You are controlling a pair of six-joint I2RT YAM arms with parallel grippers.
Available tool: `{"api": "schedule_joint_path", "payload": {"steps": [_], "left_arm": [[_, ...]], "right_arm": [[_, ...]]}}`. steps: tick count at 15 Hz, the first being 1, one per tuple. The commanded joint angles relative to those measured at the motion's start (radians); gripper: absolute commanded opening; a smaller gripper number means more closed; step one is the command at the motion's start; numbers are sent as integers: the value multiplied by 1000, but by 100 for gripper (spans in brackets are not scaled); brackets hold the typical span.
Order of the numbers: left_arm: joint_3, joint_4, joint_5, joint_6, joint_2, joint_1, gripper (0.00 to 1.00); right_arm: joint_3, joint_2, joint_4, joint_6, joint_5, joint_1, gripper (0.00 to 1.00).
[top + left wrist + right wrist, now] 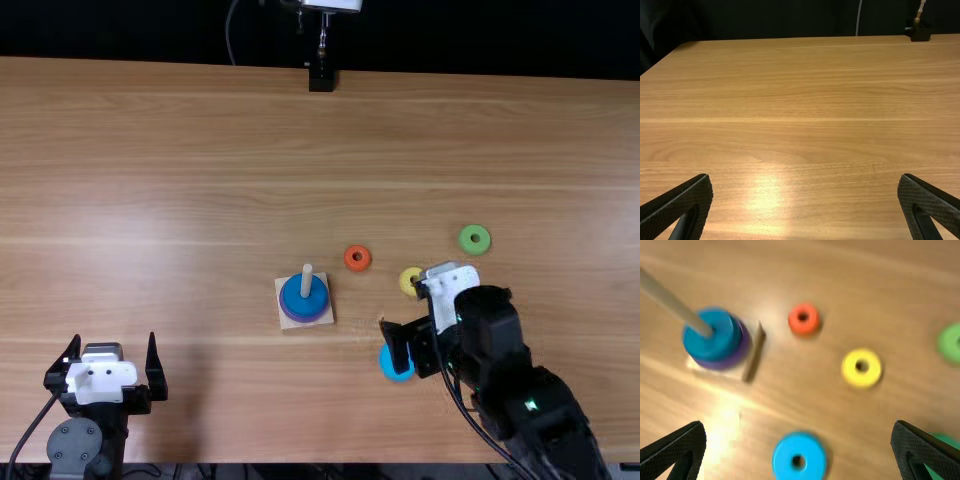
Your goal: Build the Hanoi tower: stack the rings onto the peg from bottom to top in this color order: purple, dark blue, light blue, dark green, light green, yellow, orange.
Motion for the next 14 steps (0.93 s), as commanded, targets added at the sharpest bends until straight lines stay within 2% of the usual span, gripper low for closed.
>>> {"api": "schedule_joint_path", "payload": {"steps": [1, 3, 4, 5, 9, 12, 13, 14], "left_arm": [[-104, -80, 0, 4, -12, 8, 100], [-104, -80, 0, 4, -12, 8, 100], [-104, -80, 0, 4, -12, 8, 100], [-104, -80, 0, 4, -12, 8, 100], [-104, -80, 0, 4, -12, 8, 100], [-104, -80, 0, 4, -12, 8, 100], [-104, -80, 0, 4, -12, 8, 100], [-104, -80, 0, 4, -12, 8, 100]], "right_arm": [[55, 27, 1, 11, -6, 12, 100], [45, 90, 1, 20, -6, 12, 100], [38, 117, 3, 42, -4, 12, 100], [27, 146, 1, 48, -4, 11, 100], [16, 261, -18, 51, -4, 11, 100], [-4, 311, -54, 72, -4, 12, 100], [-18, 312, -67, 90, 1, 14, 100], [-31, 312, -78, 123, 1, 14, 100]]}}
